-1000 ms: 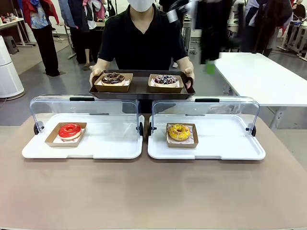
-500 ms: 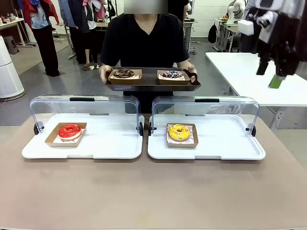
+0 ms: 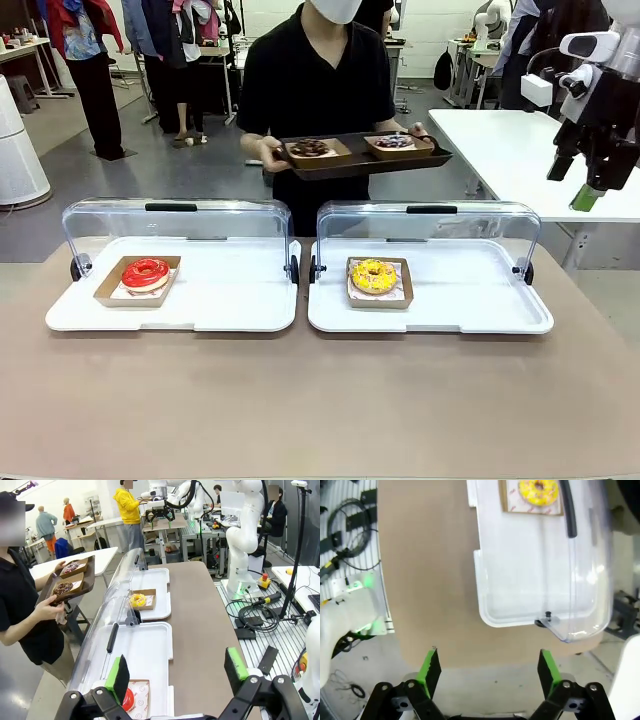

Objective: Provide the desired donut to the person.
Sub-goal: Place the picked Paper togo box onto the Handle tray extended by the person.

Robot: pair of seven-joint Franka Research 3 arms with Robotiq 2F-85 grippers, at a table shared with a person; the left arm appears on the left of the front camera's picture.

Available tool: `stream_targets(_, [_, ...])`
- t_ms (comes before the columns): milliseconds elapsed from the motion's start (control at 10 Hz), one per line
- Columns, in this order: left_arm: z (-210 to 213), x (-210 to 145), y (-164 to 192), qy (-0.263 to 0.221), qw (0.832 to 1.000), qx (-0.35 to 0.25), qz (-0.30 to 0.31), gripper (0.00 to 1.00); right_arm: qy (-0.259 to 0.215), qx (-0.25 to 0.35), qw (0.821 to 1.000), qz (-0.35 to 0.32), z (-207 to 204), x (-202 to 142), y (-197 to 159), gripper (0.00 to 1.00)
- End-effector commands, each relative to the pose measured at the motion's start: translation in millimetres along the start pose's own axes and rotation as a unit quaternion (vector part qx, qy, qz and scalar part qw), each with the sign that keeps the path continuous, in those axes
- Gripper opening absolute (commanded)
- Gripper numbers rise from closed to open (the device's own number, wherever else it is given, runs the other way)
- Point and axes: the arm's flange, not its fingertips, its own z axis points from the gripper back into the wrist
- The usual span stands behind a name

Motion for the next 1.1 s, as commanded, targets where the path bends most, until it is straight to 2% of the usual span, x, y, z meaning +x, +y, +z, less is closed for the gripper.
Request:
stream_targets(0, [1.2, 2.4, -1.0, -0.004, 1.000, -0.001, -0.003, 1.00, 0.007, 0.002, 1.000, 0.004, 2.4, 2.4, 1.0, 1.00])
stream_targets(1000, [1.2, 2.4, -1.0, -0.004, 1.000, -0.001, -0.003, 1.00, 0.007, 0.002, 1.000, 0.004, 2.4, 2.4, 1.0, 1.00])
